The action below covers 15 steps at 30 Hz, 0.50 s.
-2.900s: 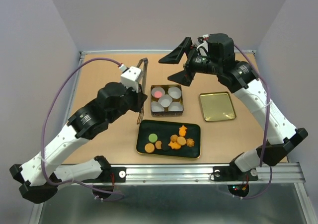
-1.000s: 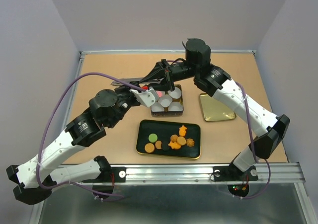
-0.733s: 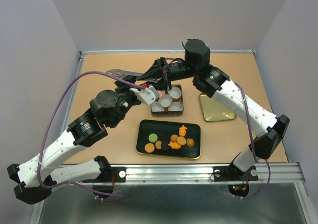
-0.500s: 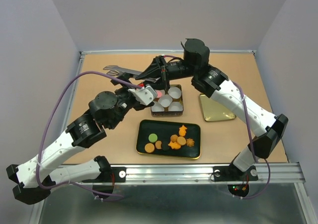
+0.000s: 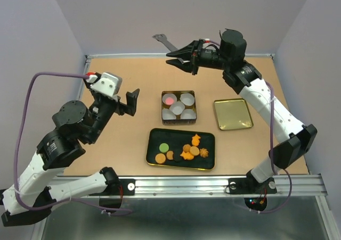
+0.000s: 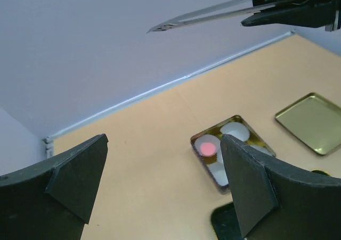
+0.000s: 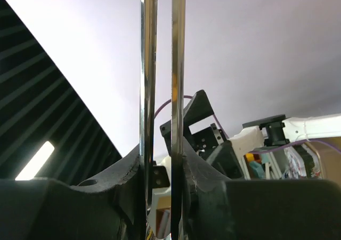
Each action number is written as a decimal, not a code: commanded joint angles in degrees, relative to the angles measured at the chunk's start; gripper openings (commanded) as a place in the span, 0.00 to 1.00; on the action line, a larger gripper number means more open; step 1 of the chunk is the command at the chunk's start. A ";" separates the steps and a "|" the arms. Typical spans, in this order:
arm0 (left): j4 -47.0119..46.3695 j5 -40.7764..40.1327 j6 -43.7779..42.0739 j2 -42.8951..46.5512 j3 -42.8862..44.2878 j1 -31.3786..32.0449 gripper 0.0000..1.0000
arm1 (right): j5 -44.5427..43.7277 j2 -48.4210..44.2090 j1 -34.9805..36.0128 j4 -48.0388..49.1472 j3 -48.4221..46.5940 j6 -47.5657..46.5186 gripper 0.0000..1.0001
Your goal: Pack the cookies
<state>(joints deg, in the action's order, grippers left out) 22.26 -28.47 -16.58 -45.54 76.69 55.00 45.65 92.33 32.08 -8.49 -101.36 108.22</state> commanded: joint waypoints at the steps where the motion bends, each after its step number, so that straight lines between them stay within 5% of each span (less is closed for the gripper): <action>1: 3.92 0.44 12.43 0.54 3.03 -0.25 0.99 | -2.14 -6.55 0.27 3.83 2.66 -4.07 0.00; 6: 10.42 4.81 26.84 -6.82 8.29 -0.42 0.99 | -2.76 -8.66 0.27 3.74 3.45 -8.72 0.00; 11: 18.51 24.01 39.24 -22.55 23.04 -7.44 0.99 | -1.96 -10.85 0.36 3.39 5.02 -14.53 0.00; 15: 8.18 33.55 46.62 -26.01 28.00 -10.26 0.99 | -2.76 -14.37 0.27 3.48 8.98 -18.48 0.00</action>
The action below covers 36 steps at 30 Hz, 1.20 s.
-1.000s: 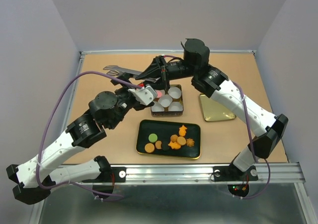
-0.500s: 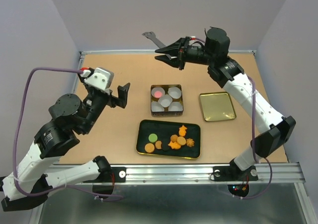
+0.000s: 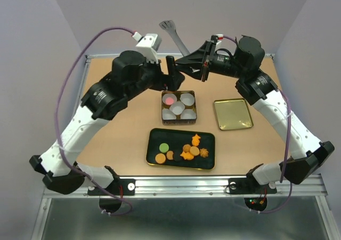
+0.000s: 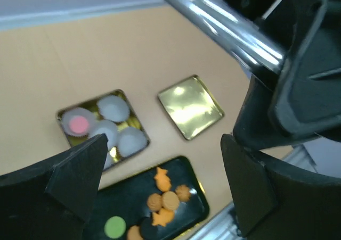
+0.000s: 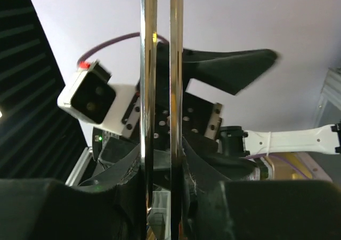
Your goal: Pack the cookies
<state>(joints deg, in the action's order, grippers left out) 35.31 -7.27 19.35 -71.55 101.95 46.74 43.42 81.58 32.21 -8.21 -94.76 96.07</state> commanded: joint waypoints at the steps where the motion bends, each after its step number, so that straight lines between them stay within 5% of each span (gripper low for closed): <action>1: -6.81 15.76 14.36 0.27 1.94 -5.22 0.99 | -0.70 -4.41 0.22 3.20 3.34 -7.12 0.00; 7: -24.29 33.17 28.35 3.42 -10.96 -15.27 0.98 | -1.49 -5.29 0.14 3.02 3.00 -10.38 0.01; 11: -40.63 38.19 37.05 7.73 -20.37 -18.86 0.98 | -1.93 -5.91 0.14 2.93 3.18 -10.90 0.00; 17: -49.26 42.77 44.10 11.43 -26.61 -24.85 0.98 | -1.94 -7.14 0.22 2.93 5.37 -11.52 0.00; 36: -62.63 42.34 47.35 -2.45 -21.97 -26.09 0.95 | 2.81 -6.26 0.23 3.02 2.74 -12.66 0.00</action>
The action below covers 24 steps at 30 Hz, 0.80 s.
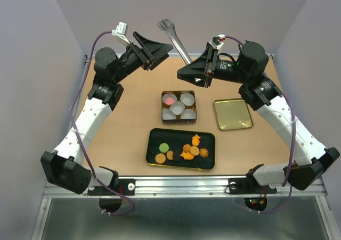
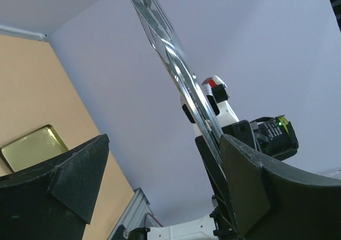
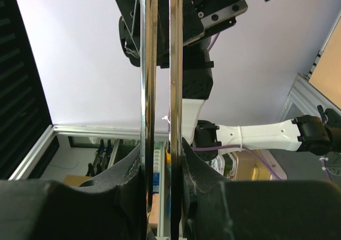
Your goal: Pack the cookies
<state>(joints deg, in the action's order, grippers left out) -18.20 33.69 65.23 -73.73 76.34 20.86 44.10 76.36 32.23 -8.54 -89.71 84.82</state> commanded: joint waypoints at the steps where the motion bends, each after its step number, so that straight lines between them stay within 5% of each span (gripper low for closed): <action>1: -10.36 1.46 2.78 -0.88 3.82 -0.03 0.94 | 2.13 -1.03 0.20 3.26 -2.22 -1.41 0.00; 8: -15.63 1.38 5.16 -5.10 7.77 0.93 0.90 | 1.78 -0.60 0.29 3.35 -2.31 -0.97 0.00; 15: -20.21 0.32 8.41 -8.96 8.74 1.37 0.74 | 3.45 1.07 0.20 3.44 -4.07 -1.23 0.00; 21: -22.67 0.76 10.18 -14.41 14.10 1.90 0.49 | 4.59 1.78 0.29 3.35 -4.33 -1.50 0.00; 24: -23.73 1.02 11.23 -17.05 16.47 1.90 0.28 | 4.86 2.21 0.29 3.35 -4.42 -1.76 0.00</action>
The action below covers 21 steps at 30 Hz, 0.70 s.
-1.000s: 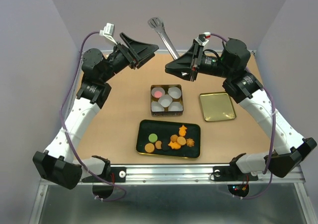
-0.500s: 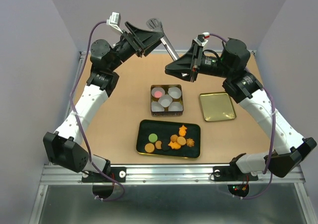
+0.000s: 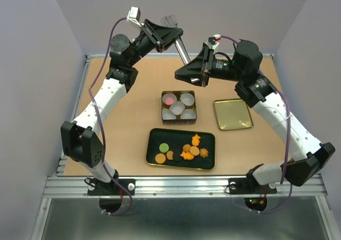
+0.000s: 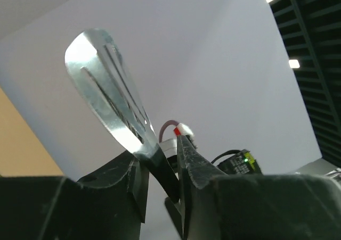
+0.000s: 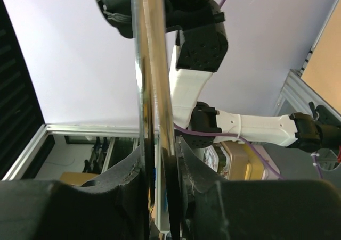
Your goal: Pack the cookies
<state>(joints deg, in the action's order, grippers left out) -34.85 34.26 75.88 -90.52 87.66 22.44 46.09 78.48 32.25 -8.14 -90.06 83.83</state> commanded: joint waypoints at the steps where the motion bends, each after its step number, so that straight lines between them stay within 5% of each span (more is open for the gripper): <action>1: -7.16 0.72 0.85 -0.71 6.03 0.33 0.25 | 2.87 0.10 0.18 2.96 -4.24 -0.86 0.00; 7: -8.22 1.68 2.35 -2.47 7.18 0.33 0.06 | 3.22 0.54 0.27 3.04 -4.07 -1.48 0.00; 11: -7.60 3.35 2.87 -2.12 6.65 0.15 0.04 | 2.96 1.32 0.18 2.96 -4.59 -2.27 0.70; 12: -7.34 3.70 2.96 -1.51 6.30 0.06 0.04 | 2.96 1.59 0.27 2.96 -4.86 -2.44 0.98; 21: -2.86 5.64 1.91 4.03 -1.69 -0.11 0.03 | 3.75 6.16 0.01 2.69 -8.72 -4.82 1.00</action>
<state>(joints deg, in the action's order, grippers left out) -36.10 36.86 79.94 -91.48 87.99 22.22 48.66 83.81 31.99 -8.34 -93.23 80.75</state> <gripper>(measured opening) 0.311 0.998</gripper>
